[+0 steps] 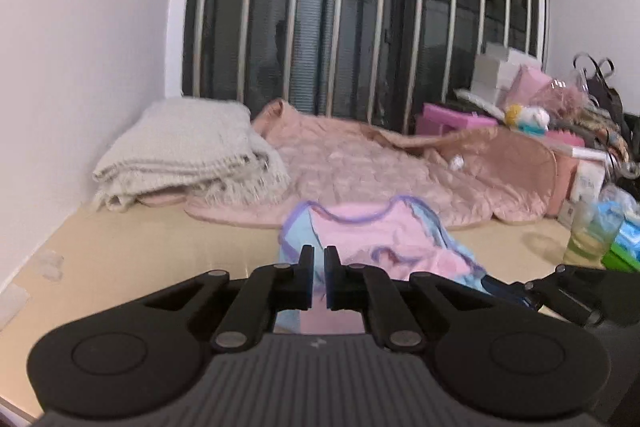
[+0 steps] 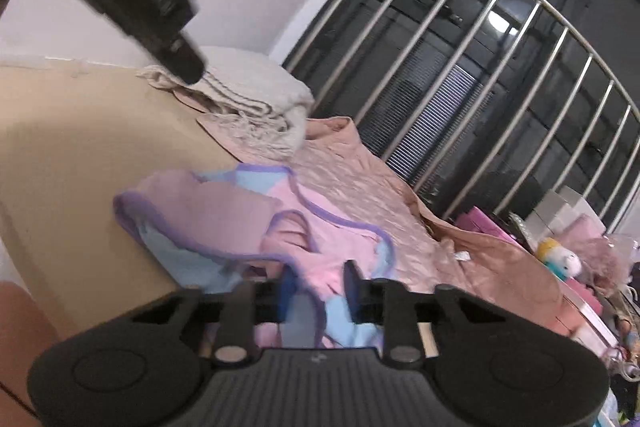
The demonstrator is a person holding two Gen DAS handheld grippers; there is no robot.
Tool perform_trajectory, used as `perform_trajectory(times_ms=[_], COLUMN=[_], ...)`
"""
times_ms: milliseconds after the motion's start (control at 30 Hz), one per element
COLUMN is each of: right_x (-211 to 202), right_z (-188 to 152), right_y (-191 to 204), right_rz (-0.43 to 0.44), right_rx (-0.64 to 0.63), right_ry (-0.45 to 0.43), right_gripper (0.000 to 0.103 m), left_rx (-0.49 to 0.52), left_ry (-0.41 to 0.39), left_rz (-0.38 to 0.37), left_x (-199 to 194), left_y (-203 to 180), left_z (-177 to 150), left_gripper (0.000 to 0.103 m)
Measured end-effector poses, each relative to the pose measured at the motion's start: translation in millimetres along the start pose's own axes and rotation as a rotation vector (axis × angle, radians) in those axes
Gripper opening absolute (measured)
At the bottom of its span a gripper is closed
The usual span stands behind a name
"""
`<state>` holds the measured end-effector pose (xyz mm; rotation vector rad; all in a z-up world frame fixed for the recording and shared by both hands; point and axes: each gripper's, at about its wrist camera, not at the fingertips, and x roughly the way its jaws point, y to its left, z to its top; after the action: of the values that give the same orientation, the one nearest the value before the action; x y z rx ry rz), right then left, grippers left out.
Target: Fold clothes
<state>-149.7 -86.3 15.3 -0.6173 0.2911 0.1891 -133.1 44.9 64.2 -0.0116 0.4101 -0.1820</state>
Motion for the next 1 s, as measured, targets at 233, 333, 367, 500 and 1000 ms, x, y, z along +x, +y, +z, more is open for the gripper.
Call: perform_trajectory(times_ms=[233, 333, 367, 500, 1000], right_x=[3, -1, -4, -23, -34], right_z=[1, 6, 8, 17, -10], right_y=[-27, -39, -43, -53, -58], right_rz=[0.019, -0.010, -0.012, -0.024, -0.004], right_rx=[0.059, 0.087, 0.099, 0.120, 0.123], right_ry=[0.011, -0.030, -0.049, -0.113, -0.032], right_gripper=[0.003, 0.003, 0.003, 0.003, 0.003], left_rx=[0.070, 0.099, 0.090, 0.075, 0.040], left_ry=[0.071, 0.101, 0.101, 0.070, 0.106], left_rz=[-0.023, 0.010, 0.030, 0.112, -0.068], left_x=[7, 15, 21, 36, 32], left_y=[-20, -30, -30, -34, -31], left_z=[-37, -52, -54, -54, -52], left_gripper=[0.059, 0.059, 0.059, 0.059, 0.013])
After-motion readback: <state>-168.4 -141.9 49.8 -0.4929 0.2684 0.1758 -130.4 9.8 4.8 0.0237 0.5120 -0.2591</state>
